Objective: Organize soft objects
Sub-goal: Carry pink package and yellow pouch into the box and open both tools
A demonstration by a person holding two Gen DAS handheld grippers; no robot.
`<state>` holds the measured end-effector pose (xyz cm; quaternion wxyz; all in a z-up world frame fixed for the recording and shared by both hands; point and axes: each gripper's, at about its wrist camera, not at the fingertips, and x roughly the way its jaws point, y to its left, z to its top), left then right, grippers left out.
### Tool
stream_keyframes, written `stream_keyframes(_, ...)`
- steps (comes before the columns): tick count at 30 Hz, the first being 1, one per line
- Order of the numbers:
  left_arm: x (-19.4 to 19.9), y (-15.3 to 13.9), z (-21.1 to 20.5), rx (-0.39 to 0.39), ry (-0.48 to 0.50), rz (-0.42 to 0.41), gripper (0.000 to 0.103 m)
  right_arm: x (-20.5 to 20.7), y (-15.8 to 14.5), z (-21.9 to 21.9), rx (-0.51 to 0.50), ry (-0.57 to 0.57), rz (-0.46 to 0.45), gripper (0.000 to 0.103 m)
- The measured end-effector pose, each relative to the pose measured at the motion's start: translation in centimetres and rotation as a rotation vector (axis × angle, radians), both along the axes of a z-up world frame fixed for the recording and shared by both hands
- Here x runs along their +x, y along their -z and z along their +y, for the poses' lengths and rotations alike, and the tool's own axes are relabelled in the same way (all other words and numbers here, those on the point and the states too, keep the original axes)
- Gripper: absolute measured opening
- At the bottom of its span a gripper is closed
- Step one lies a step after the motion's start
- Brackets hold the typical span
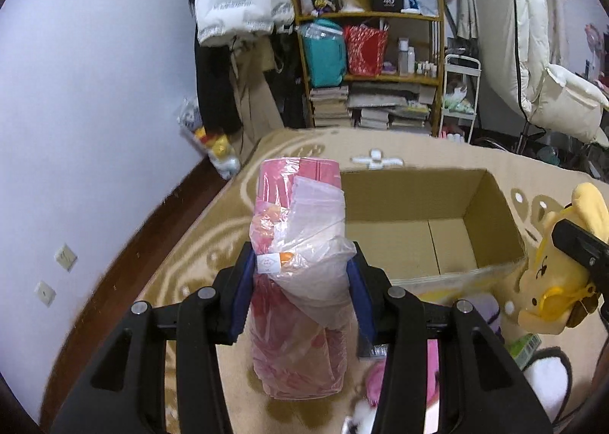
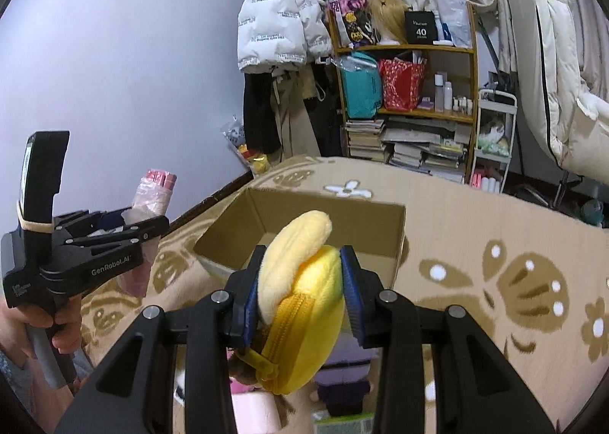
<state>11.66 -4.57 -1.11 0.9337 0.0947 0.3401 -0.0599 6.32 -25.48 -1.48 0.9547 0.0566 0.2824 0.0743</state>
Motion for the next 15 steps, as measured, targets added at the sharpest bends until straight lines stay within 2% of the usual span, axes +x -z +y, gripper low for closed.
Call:
stream_keyframes(3,1.0,-1.1,-0.7,0.013,0.021,-0.028,0.044,0.9,-0.4,-0.1,-0.011,-0.006,-0.010,0.039)
stream_keyframes(8,2.4,-2.7,-1.0,-0.058,0.054,-0.038,0.044,2.6,-0.8,-0.4,-0.025,-0.012,-0.018,0.040)
stream_keyframes(15,4.7,-3.6,-2.4,-0.063,0.082,-0.061,0.044,5.7,-0.8,-0.5,-0.061,-0.037,-0.029,0.040)
